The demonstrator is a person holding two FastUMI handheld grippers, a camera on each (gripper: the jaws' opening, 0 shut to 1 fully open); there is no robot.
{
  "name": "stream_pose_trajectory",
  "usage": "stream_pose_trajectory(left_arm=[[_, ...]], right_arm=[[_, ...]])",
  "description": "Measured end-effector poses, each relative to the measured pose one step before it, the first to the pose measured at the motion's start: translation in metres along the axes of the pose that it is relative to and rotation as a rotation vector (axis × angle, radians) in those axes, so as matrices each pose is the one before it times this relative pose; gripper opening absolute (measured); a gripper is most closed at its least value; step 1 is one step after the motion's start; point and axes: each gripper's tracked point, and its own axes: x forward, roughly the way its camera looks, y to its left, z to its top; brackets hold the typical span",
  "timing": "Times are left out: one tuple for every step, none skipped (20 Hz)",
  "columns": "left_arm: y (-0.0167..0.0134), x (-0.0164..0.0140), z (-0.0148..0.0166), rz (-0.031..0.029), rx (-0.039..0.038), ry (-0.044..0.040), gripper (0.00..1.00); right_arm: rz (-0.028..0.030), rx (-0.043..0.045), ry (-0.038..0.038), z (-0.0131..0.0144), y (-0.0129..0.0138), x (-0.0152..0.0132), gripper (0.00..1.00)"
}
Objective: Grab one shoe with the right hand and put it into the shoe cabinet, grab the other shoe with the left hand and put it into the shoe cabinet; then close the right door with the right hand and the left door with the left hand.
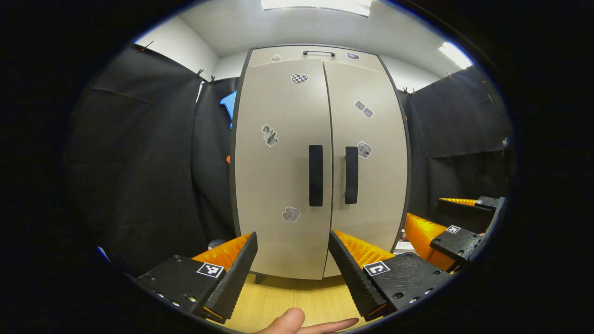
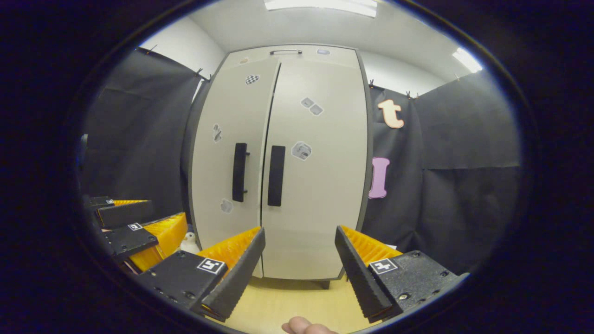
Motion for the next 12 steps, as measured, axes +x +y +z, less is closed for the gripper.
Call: stream_pose_trajectory(left_arm=[[0.00064, -0.00035, -0.00282, -0.00388, 0.00289, 0.00775, 0.94], [0.00101, -0.00038, -0.0015, -0.00081, 0.00409, 0.00486, 0.93], [0.00103, -0.0008, 0.00043, 0.00023, 0.00143, -0.00037, 0.95], [0.00065, -0.00032, 0.00087, 0.00466, 0.0047, -0.00765, 0.95], [0.00264, -0.00025, 0.00215, 0.00904, 0.01208, -0.01086, 0.96], [0.00063, -0.00002, 0.00233, 0.01025, 0.01828, -0.01288, 0.95], [0.00204, -0.00055, 0.00252, 0.01756, 0.0209, -0.01907, 0.96], [0.00299, -0.00186, 0.00511, 0.02222, 0.02077, -0.02772, 0.96], [-0.00017, -0.00148, 0.00348, 0.00344, 0.01234, -0.01952, 0.95], [-0.00148, -0.00079, 0.00149, -0.00565, 0.00315, -0.00907, 0.95], [-0.00094, -0.00015, -0.00259, -0.01055, -0.00168, 0.00345, 0.95], [0.00067, -0.0004, -0.0017, -0.001, -0.00473, 0.00583, 0.95]], right_arm=[[-0.00292, -0.0006, -0.00637, 0.00051, -0.00121, -0.00055, 0.98], [0.00022, -0.00167, 0.00235, -0.00083, -0.00071, -0.00005, 0.98], [-0.00307, -0.00322, 0.00624, -0.00186, -0.00074, 0.00026, 0.98], [-0.00375, -0.00308, 0.00694, -0.00215, -0.00063, -0.00022, 0.98], [-0.00128, -0.0004, 0.00534, -0.00204, 0.00008, -0.00047, 0.98], [-0.00038, -0.00041, 0.00655, -0.00234, 0.0007, 0.00086, 0.99], [-0.00026, -0.00328, 0.00506, -0.00203, 0.00042, 0.00026, 0.98], [0.00448, -0.0022, 0.00187, -0.0006, 0.00166, -0.00096, 0.98], [0.00319, -0.00272, 0.00097, -0.00095, 0.00151, -0.00045, 0.99], [0.00126, -0.00424, -0.00095, -0.00029, 0.00082, -0.00128, 0.99], [-0.00116, -0.00607, 0.00045, -0.00031, -0.00005, -0.00064, 0.99], [-0.00257, -0.00447, 0.00232, -0.00165, 0.00002, -0.00037, 0.98]])
